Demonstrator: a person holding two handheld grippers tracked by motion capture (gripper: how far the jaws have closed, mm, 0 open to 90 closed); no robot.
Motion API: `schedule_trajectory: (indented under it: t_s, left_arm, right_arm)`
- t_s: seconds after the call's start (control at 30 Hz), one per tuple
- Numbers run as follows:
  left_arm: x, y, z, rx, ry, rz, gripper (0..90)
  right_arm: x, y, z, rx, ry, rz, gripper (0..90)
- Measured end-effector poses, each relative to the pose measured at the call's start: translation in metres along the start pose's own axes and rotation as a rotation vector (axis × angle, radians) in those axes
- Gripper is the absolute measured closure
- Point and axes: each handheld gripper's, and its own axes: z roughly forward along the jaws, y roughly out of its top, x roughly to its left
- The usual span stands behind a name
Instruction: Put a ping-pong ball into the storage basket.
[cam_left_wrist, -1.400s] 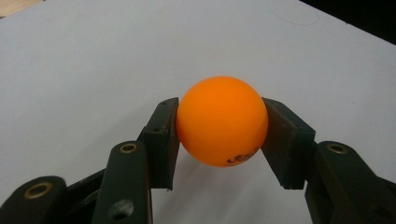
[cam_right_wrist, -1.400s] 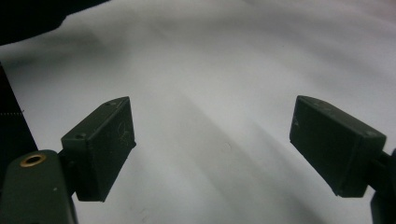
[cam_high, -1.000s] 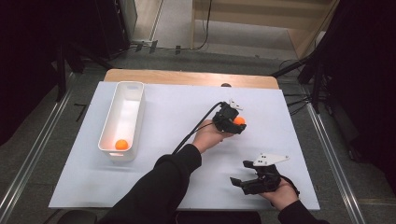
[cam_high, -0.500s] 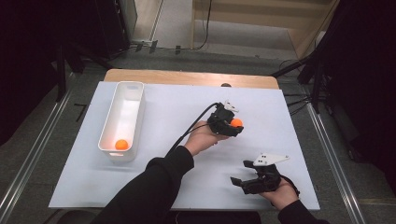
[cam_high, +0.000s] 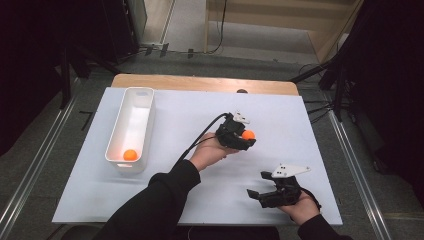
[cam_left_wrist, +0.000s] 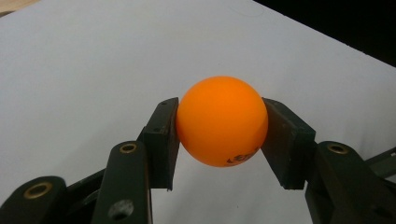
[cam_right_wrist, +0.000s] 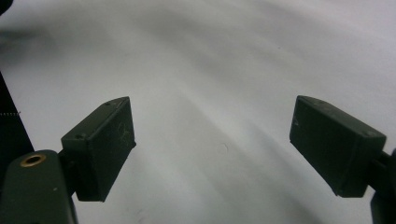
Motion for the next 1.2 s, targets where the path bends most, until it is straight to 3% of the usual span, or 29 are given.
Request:
schedule_trajectory:
  t_s: [0.37,0.97,1.2]
  left_arm:
    - [0.003,-0.013,-0.019,0.012,-0.006,-0.022,50.9]
    - [0.002,-0.028,-0.049,0.005,-0.006,-0.010,51.0]
    - [0.009,-0.035,-0.058,0.011,-0.002,-0.020,51.0]
  right_arm:
    - [0.000,0.000,0.000,0.001,-0.002,-0.001,12.6]
    - [-0.003,-0.002,-0.003,-0.004,-0.015,0.005,12.5]
    - [-0.001,-0.001,-0.003,-0.002,-0.013,0.012,12.5]
